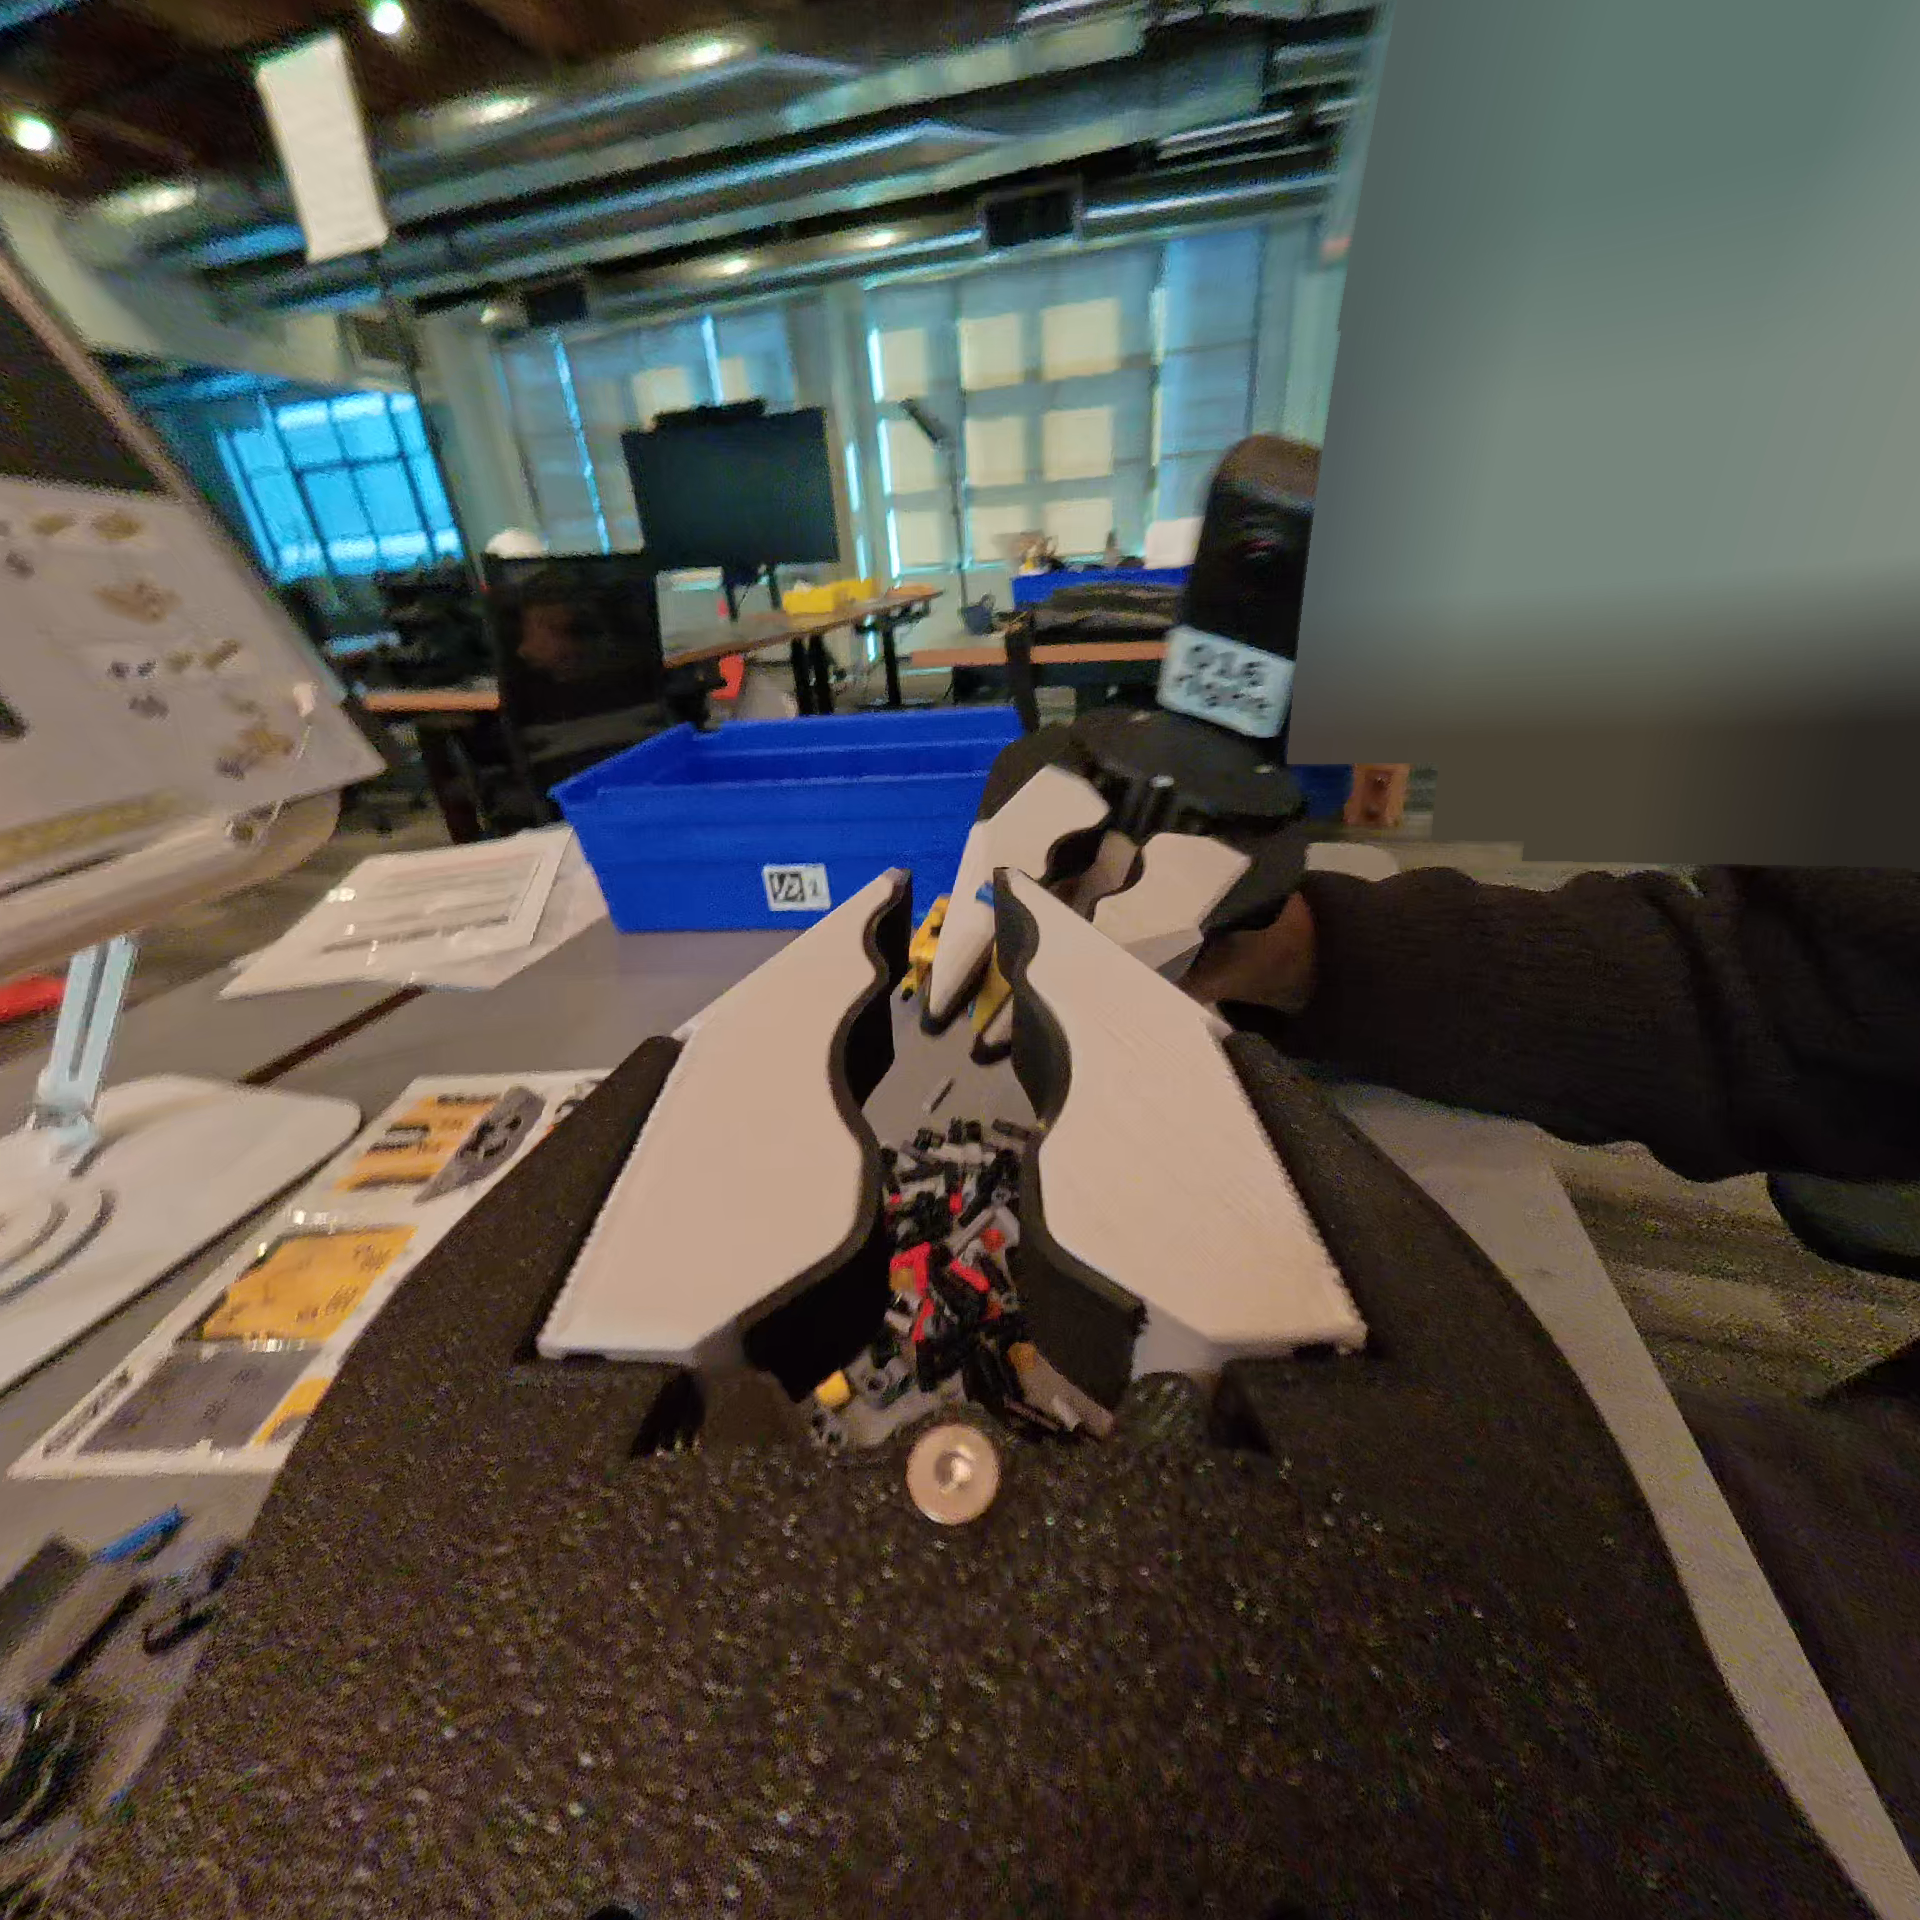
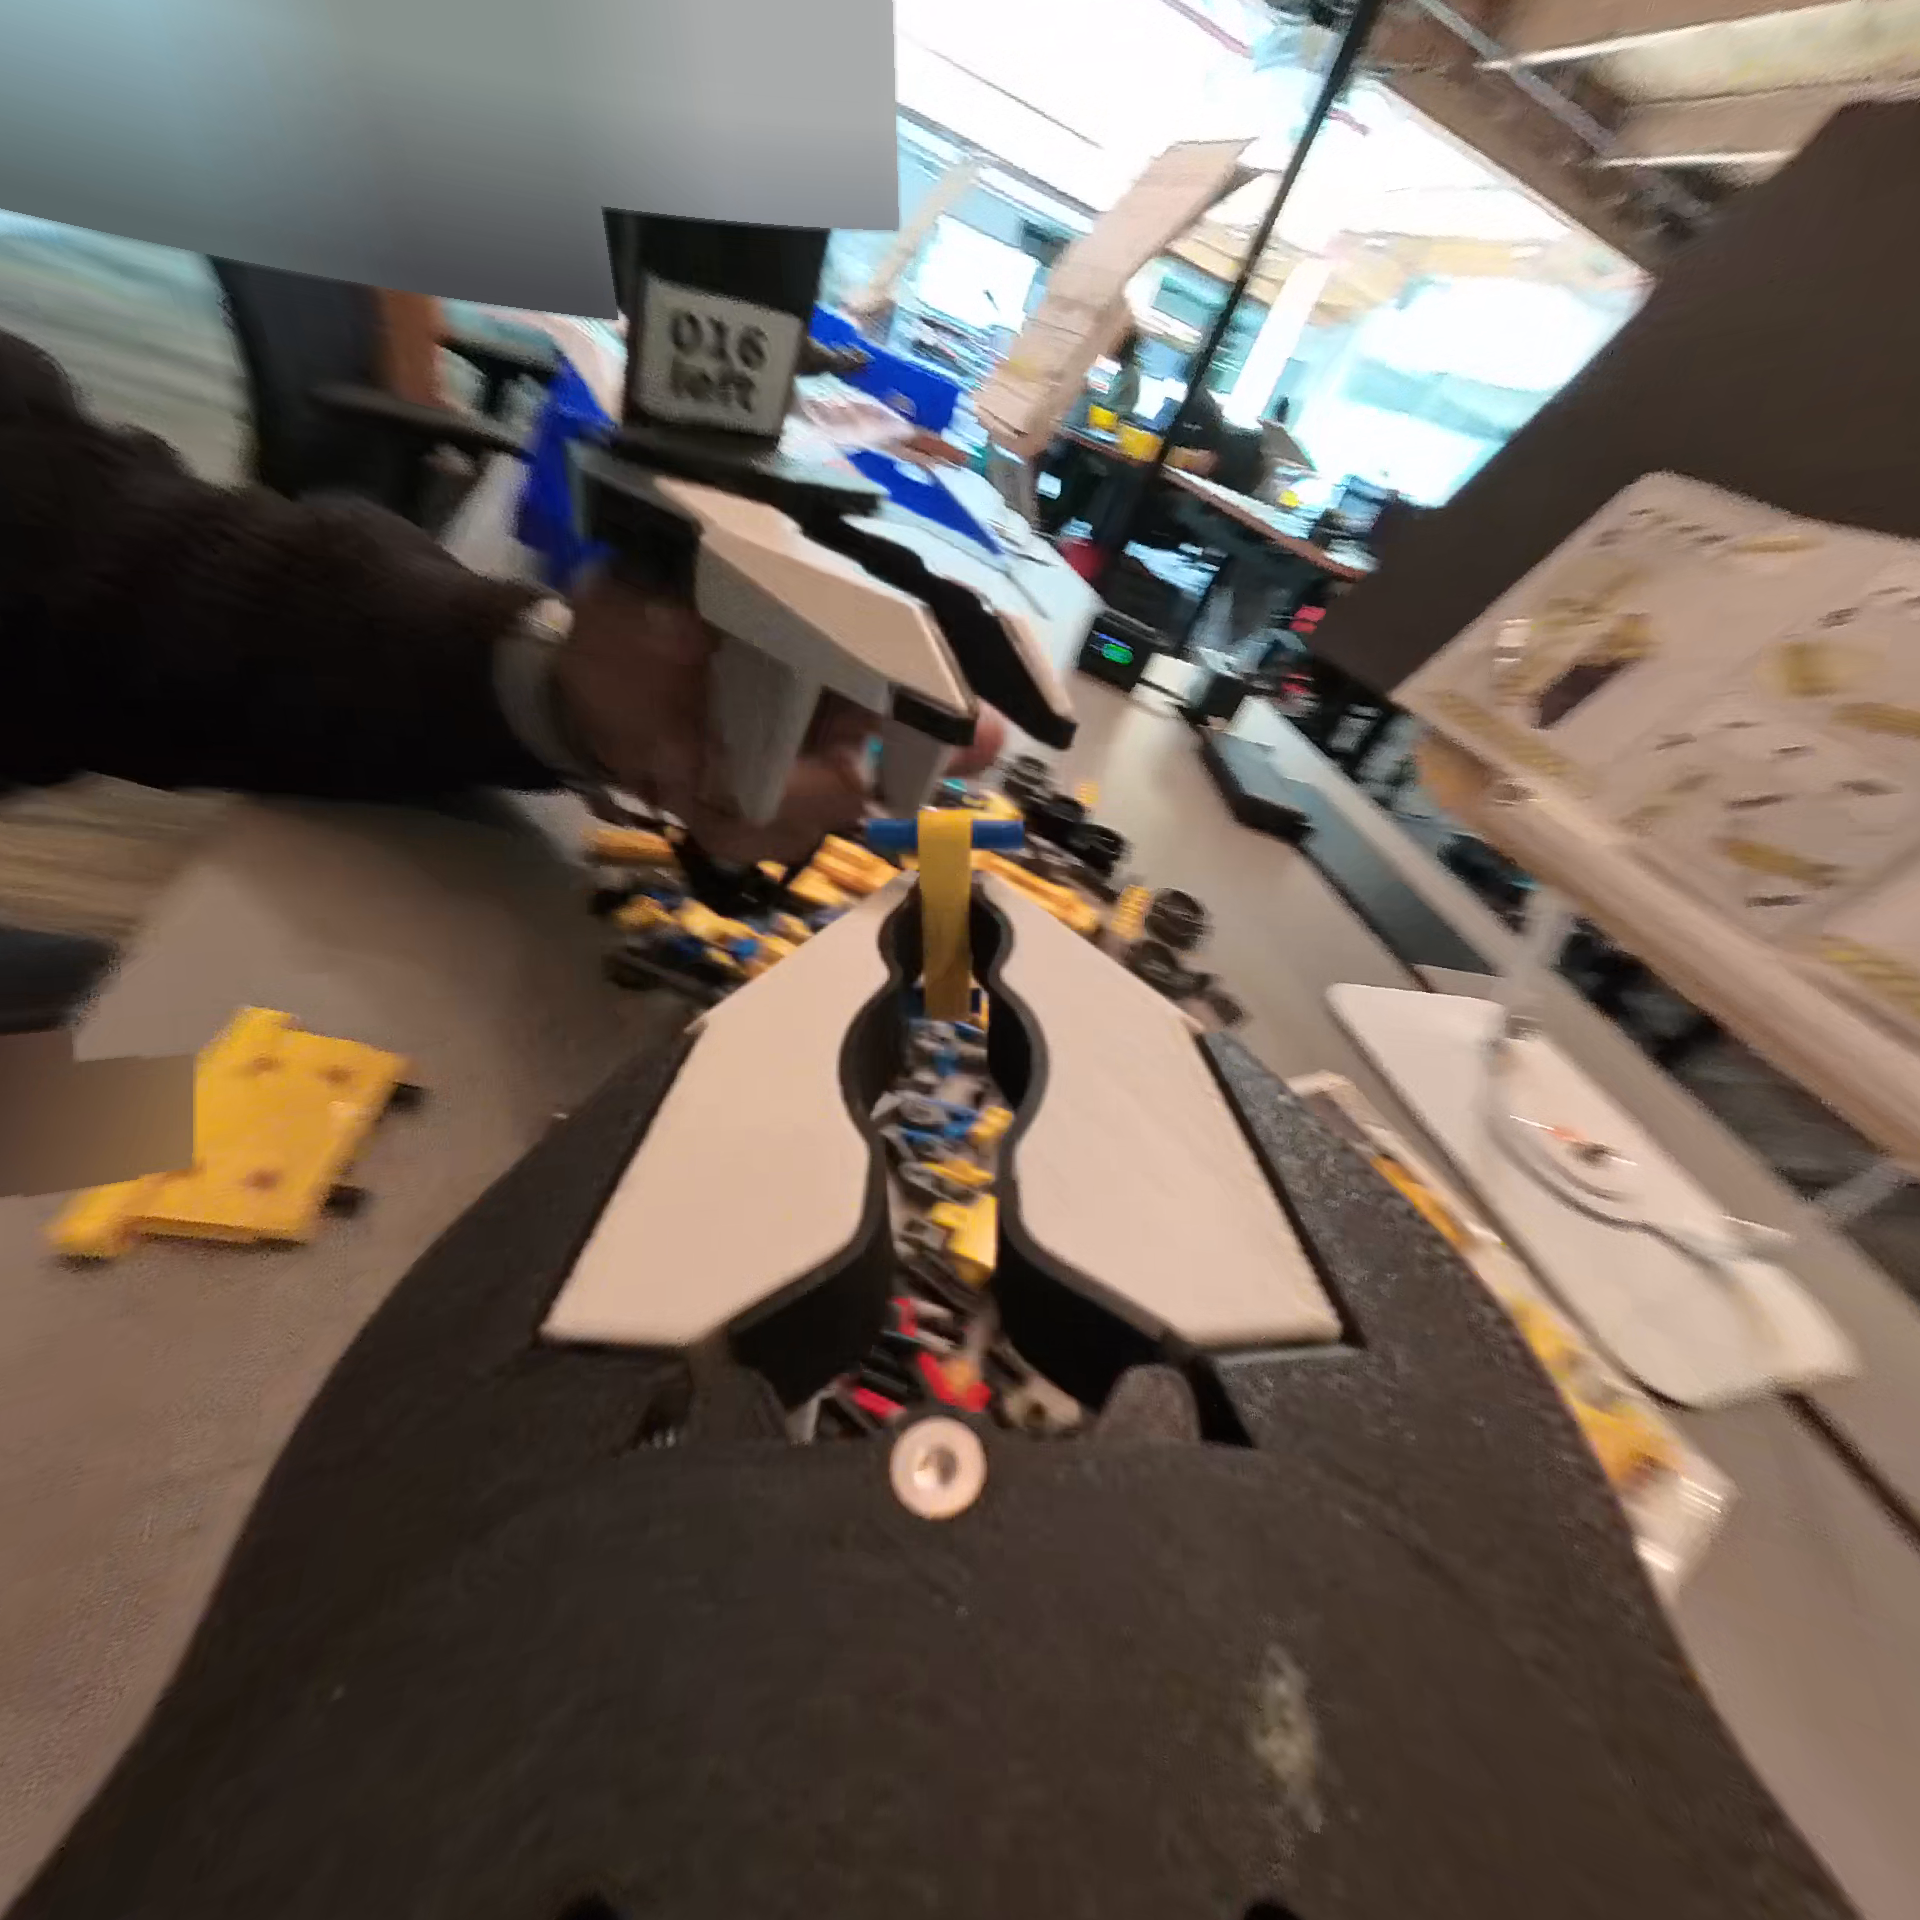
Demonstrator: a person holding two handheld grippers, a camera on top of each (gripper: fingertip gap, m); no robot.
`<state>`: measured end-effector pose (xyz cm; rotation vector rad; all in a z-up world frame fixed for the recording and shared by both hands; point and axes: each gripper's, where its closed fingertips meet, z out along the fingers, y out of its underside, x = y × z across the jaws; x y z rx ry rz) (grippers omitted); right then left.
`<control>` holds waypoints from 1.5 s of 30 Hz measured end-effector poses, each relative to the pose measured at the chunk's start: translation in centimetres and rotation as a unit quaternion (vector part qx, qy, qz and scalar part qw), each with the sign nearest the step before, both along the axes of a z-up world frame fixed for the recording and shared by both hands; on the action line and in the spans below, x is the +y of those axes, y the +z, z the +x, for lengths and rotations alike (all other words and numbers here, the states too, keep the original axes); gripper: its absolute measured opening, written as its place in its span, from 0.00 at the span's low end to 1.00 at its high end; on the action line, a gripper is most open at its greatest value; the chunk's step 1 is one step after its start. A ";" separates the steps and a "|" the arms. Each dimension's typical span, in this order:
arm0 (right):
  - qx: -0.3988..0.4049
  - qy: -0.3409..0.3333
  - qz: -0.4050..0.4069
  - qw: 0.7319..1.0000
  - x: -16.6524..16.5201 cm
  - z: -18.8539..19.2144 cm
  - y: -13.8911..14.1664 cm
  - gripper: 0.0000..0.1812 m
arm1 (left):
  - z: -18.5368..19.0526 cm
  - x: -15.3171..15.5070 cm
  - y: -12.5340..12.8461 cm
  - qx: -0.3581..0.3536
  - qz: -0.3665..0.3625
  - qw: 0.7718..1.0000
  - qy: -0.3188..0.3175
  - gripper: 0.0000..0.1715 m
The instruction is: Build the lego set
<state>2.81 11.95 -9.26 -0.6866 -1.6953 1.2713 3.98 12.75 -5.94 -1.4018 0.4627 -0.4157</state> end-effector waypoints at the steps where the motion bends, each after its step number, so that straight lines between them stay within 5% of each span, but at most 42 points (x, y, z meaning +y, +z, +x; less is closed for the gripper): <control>1: 0.009 -0.033 0.030 0.999 0.8 -0.3 -0.1 0.04 | -0.3 0.3 -0.4 -0.005 -0.018 1.000 0.001 0.09; 6: -0.006 -0.124 0.122 0.985 3.2 -1.3 -1.4 0.04 | 0.4 1.5 -3.0 -0.023 -0.106 0.994 -0.016 0.18; 14: -0.025 -0.164 0.248 0.954 3.8 -1.9 -3.7 0.04 | -0.4 3.0 -5.5 -0.020 -0.164 0.986 0.025 0.12; 16: -0.027 -0.176 0.246 0.953 4.2 -2.1 -3.8 0.05 | -0.7 3.1 -5.4 -0.032 -0.170 0.985 0.026 0.04; 20: 0.011 -0.176 0.221 0.959 4.1 -1.9 -2.5 0.06 | -1.4 3.2 -4.7 -0.066 -0.171 0.983 0.030 0.04; 23: 0.072 -0.187 0.196 0.960 4.2 -1.5 -0.5 0.20 | -2.5 3.0 -3.2 -0.151 -0.167 0.974 0.009 0.04; 29: 0.115 -0.191 0.181 0.958 4.2 -1.3 0.6 0.26 | -4.6 2.2 -1.0 -0.344 -0.180 0.917 -0.086 0.04; 37: 0.172 -0.155 0.178 0.956 2.7 0.0 2.4 0.14 | -3.5 1.5 -0.8 -0.329 -0.193 0.915 -0.130 0.04; 45: 0.161 -0.120 0.182 0.963 1.7 0.3 1.8 0.13 | -3.1 1.2 -0.5 -0.332 -0.192 0.911 -0.153 0.04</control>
